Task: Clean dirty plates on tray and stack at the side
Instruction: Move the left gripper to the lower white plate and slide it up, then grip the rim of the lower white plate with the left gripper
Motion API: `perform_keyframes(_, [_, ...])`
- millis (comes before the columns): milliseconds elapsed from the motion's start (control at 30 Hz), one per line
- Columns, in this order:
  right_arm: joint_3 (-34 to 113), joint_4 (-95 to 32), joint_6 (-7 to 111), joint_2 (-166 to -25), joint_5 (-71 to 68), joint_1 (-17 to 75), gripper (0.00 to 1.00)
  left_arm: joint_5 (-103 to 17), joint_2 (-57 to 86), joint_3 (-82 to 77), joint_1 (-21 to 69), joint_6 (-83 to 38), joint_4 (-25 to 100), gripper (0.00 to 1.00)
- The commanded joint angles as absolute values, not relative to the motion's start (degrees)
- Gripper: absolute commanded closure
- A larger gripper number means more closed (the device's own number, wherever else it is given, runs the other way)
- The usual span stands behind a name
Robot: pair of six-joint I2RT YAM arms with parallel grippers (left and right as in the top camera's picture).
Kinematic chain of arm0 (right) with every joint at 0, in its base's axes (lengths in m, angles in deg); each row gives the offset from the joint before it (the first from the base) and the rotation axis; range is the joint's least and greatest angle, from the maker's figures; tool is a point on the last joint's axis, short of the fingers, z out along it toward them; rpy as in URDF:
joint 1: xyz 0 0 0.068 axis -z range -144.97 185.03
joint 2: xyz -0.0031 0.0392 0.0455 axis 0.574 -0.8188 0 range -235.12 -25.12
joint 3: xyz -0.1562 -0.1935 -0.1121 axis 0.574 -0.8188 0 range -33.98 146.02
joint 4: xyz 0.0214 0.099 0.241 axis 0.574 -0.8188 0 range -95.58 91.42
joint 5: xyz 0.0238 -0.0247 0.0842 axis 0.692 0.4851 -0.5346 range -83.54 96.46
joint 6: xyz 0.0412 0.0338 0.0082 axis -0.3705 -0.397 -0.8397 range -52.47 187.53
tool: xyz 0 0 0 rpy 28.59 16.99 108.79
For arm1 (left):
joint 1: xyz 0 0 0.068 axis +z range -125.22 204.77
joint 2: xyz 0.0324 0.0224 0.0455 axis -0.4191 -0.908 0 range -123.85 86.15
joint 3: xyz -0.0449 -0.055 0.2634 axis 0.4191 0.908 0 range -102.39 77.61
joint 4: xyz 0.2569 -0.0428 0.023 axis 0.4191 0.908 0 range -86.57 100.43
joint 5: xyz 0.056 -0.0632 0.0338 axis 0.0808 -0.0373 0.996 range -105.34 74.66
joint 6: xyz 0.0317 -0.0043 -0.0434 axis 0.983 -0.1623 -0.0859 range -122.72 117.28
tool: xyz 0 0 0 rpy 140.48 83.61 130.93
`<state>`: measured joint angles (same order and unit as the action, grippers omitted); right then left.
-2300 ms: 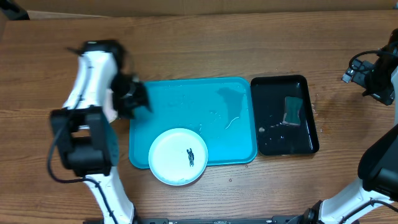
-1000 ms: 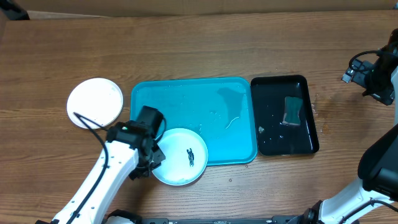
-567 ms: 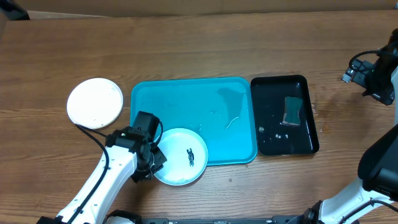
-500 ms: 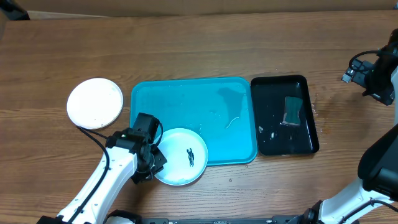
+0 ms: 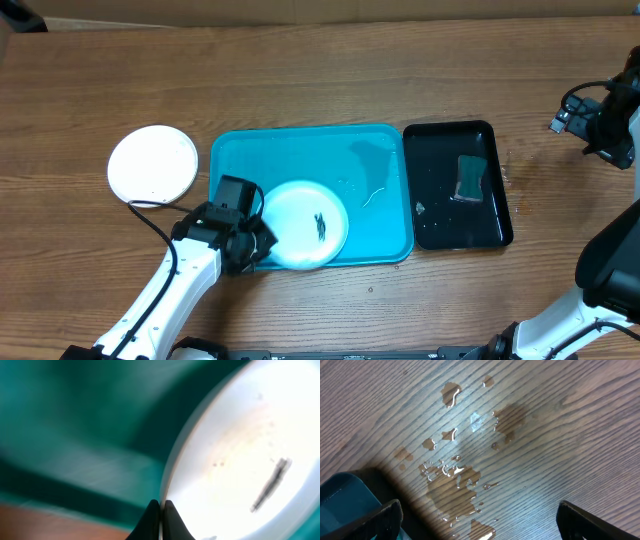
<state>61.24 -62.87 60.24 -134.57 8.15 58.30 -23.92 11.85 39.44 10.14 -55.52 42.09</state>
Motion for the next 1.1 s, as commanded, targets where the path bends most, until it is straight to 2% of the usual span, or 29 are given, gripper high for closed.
perform_keyframes(0, [61.6,-62.7,60.1,-133.7,8.1,58.4,0.00,-27.3,12.7,39.5,10.1,-60.6,37.3,0.96])
perform_keyframes(200, [61.6,-62.7,60.1,-133.7,8.1,58.4,0.00,-21.3,10.8,39.5,10.0,-64.6,31.2,0.96])
perform_keyframes(333, [61.6,-62.7,60.1,-133.7,8.1,58.4,0.00,-25.5,9.8,39.5,10.0,-66.2,26.1,0.96])
perform_keyframes(533, [61.6,-62.7,60.1,-133.7,8.1,58.4,0.00,-21.9,7.1,39.5,9.3,-66.2,23.5,0.96])
perform_keyframes(867, [61.6,-62.7,60.1,-133.7,8.1,58.4,0.00,-22.7,-0.1,39.5,8.7,-64.2,16.8,0.96])
perform_keyframes(900, [61.6,-62.7,60.1,-133.7,8.1,58.4,0.00,-24.4,-0.2,39.5,8.7,-61.1,16.0,0.91])
perform_keyframes(967, [61.6,-62.7,60.1,-133.7,8.1,58.4,0.00,-27.8,-0.1,38.3,9.3,-53.0,15.7,0.72])
perform_keyframes(1067, [61.6,-62.7,60.1,-133.7,8.1,58.4,0.00,-28.8,-0.1,32.6,10.3,-47.6,23.7,0.53])
